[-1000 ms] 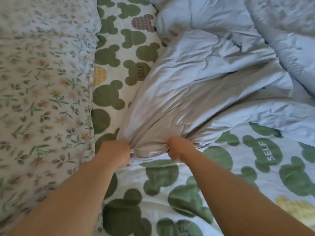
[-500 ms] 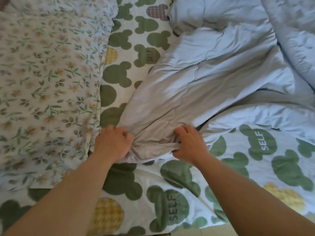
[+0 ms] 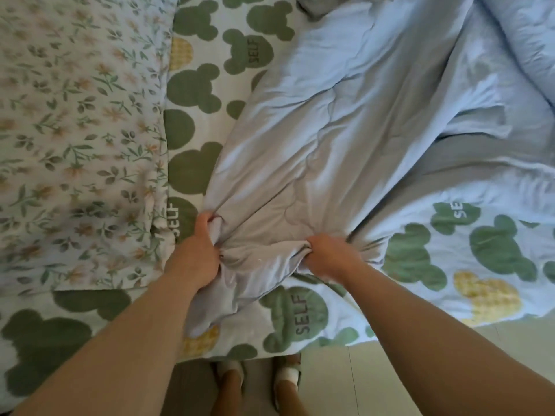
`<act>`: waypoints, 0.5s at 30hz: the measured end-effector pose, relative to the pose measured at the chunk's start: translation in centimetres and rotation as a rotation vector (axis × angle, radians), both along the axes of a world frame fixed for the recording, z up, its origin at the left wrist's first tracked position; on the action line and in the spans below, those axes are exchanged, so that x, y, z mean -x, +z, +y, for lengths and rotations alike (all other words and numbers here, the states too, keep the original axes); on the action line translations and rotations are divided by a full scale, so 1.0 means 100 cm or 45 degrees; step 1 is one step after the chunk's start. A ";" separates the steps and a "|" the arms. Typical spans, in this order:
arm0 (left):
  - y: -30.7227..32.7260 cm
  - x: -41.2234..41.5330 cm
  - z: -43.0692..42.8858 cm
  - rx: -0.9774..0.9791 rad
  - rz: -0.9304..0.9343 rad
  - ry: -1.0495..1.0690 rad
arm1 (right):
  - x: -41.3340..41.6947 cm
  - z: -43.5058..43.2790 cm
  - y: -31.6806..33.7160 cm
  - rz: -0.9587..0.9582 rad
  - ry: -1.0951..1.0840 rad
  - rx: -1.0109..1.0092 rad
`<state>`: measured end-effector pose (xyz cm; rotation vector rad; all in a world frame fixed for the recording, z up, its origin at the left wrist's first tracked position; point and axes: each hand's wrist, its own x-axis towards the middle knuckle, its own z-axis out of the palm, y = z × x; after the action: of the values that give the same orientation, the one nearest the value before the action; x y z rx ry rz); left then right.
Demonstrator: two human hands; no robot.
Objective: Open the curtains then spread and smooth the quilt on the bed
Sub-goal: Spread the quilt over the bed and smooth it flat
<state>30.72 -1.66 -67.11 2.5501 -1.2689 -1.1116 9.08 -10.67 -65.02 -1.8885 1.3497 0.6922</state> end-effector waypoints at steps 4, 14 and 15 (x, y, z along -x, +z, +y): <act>0.007 0.007 0.044 -0.137 -0.029 -0.036 | -0.002 0.039 -0.005 0.050 0.100 -0.195; 0.013 -0.002 -0.035 0.153 0.191 0.580 | -0.048 -0.033 0.041 -0.388 -0.342 -0.433; 0.007 -0.005 -0.040 0.126 0.173 0.619 | -0.060 -0.043 0.036 -0.446 -0.405 -0.199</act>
<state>31.22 -5.65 -66.45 2.4617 -0.6035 -1.0553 15.04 -14.95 -61.43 -1.5381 1.2852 0.2809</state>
